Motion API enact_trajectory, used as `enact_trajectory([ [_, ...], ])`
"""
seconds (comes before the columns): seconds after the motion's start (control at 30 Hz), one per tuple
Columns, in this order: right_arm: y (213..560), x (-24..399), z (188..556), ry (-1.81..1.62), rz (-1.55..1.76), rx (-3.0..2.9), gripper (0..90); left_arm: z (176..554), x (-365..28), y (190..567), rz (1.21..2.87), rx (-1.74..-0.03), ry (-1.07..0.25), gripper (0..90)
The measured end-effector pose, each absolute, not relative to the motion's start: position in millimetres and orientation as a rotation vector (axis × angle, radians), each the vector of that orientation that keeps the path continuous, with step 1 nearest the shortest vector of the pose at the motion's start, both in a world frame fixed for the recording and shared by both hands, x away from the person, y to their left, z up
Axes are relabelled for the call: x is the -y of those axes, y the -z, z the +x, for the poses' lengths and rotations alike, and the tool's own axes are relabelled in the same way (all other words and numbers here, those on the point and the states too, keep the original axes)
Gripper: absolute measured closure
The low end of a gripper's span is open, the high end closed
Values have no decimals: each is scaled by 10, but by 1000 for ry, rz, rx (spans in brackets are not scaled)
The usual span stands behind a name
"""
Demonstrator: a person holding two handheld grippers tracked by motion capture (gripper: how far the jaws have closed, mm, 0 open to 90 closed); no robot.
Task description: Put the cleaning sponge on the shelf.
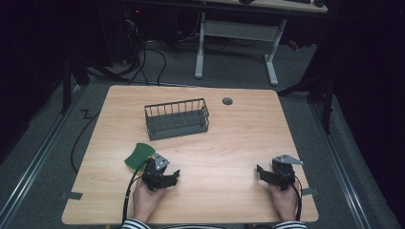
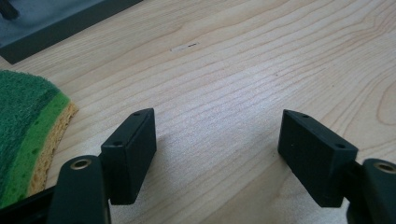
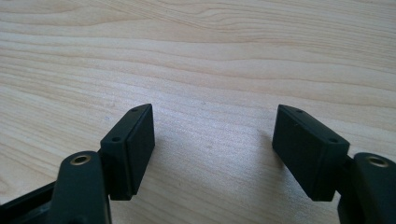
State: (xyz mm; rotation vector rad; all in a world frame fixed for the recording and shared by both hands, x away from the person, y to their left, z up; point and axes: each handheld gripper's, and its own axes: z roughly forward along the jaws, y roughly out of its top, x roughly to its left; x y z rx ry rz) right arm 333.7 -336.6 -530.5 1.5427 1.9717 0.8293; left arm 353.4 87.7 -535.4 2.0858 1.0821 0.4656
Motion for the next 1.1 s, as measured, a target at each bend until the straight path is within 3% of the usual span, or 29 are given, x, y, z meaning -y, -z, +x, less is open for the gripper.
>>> enact_trajectory([
  [1.1,5302,3353,3336,-834,1540,-1981,298,3515,-845,5354,2077,-1112,-469,247],
])
